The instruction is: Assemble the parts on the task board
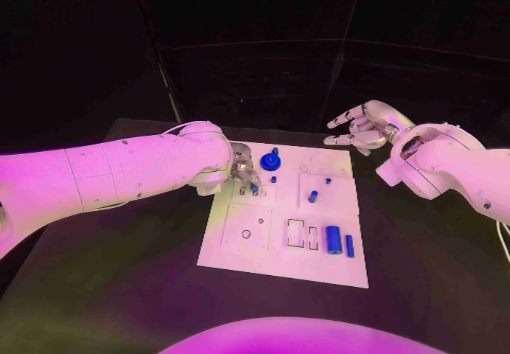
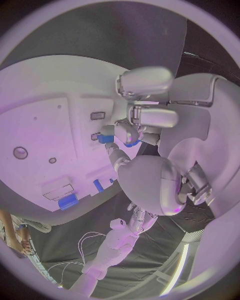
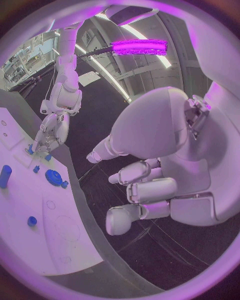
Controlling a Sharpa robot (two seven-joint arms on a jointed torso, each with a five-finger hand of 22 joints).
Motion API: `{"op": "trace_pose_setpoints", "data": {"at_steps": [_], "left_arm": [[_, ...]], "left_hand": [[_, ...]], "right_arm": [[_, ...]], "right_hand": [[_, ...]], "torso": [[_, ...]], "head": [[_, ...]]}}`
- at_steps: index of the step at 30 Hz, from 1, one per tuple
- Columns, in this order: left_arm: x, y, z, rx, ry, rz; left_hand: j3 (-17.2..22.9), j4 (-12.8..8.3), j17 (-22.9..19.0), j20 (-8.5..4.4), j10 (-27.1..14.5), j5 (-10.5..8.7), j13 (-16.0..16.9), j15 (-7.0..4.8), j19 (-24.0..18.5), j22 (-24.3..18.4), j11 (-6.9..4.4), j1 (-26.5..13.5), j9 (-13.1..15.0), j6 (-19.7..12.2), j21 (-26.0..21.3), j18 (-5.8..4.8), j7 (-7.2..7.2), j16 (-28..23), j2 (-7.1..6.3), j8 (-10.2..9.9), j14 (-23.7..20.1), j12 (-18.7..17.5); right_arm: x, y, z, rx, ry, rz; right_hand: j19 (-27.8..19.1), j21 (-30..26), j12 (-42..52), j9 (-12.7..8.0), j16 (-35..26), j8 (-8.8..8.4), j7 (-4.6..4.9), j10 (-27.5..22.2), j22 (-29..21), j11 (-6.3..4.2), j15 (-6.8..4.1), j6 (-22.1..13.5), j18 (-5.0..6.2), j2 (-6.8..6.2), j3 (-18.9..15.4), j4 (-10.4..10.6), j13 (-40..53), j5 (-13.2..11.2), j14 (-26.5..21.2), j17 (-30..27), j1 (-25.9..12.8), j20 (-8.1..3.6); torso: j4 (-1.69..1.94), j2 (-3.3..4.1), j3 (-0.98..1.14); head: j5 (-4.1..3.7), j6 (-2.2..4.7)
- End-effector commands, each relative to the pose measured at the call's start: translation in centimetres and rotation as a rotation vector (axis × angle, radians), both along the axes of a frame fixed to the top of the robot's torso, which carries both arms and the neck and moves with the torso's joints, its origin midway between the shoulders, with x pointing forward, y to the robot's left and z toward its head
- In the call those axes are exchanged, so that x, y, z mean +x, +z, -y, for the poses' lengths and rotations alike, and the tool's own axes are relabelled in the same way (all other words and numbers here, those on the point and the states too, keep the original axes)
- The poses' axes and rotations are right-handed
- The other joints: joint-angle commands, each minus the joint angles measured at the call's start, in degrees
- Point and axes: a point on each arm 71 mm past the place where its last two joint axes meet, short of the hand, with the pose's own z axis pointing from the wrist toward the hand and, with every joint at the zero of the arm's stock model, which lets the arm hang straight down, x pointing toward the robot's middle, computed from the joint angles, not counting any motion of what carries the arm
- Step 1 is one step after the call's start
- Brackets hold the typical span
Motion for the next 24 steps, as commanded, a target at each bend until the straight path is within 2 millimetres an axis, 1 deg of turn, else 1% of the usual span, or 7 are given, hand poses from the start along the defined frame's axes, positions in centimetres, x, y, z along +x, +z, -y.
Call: {"op": "trace_pose_setpoints", "data": {"at_steps": [1,4,8,24], "left_arm": [[-0.03,0.10,0.00,0.024,-0.006,0.016],[-0.10,0.02,-0.01,0.031,-0.011,0.007],[-0.17,-0.06,-0.07,0.042,-0.016,-0.004],[-0.32,-0.16,0.02,0.052,-0.027,-0.020]], "left_hand": [[7.6,-7.2,15.1,-0.57,0.5,2.79,-0.3,-0.58,1.2,0.1,-0.29,0.0,0.3,-0.1,0.4,-0.81,-0.59,0.2,-0.88,0.5,6.0,-0.2],[7.6,-7.1,15.1,-0.58,0.4,3.09,-0.5,-0.59,1.3,0.2,-0.31,0.0,0.3,-0.1,0.4,-0.82,-0.61,0.2,-0.94,0.5,6.0,-0.3],[7.6,-7.1,15.1,-0.58,0.4,3.17,-0.7,-0.59,1.3,0.3,-0.31,0.0,0.3,-0.1,0.4,-0.84,-0.62,0.2,-0.97,0.5,6.0,-0.5],[7.7,-7.0,15.1,-0.60,0.2,3.73,-1.3,-0.62,1.3,0.4,-0.37,0.1,0.5,0.0,0.5,-0.86,-0.68,0.2,-1.04,0.7,6.0,-0.9]], "right_arm": [[0.00,0.20,-0.12,0.001,0.012,0.012],[0.01,0.19,-0.14,0.001,0.013,0.011],[0.01,0.17,-0.16,0.000,0.015,0.009],[0.05,0.12,-0.24,-0.001,0.017,0.005]], "right_hand": [[-0.3,-0.3,-0.2,-0.1,-0.2,0.16,0.13,-0.5,0.0,0.00,-0.38,0.4,1.08,0.21,-0.4,-0.1,0.0,0.3,4.0,6.6,0.0,-0.15],[-0.3,-0.3,-0.2,-0.1,-0.2,0.16,0.13,-0.5,0.0,0.00,-0.38,0.4,1.08,0.21,-0.4,-0.1,0.0,0.3,4.0,6.6,0.0,-0.15],[-0.4,-0.5,-0.2,-0.1,-0.3,0.23,0.11,-0.5,-0.2,-0.03,-0.41,0.4,1.11,0.21,-0.5,0.0,-0.1,0.3,3.9,6.5,0.0,-0.17],[-0.5,-0.5,-0.3,-0.1,-0.3,0.27,0.10,-0.6,-0.3,-0.04,-0.43,0.4,1.12,0.16,-0.6,0.1,-0.2,0.3,3.9,6.4,-0.1,-0.19]], "torso": [[0.02,0.02,0.01],[0.05,0.00,-0.02],[-0.02,0.01,0.00],[-0.01,-0.01,0.01]], "head": [[-0.09,-0.09],[-0.09,-0.10],[-0.06,-0.21],[-0.11,-0.34]]}}
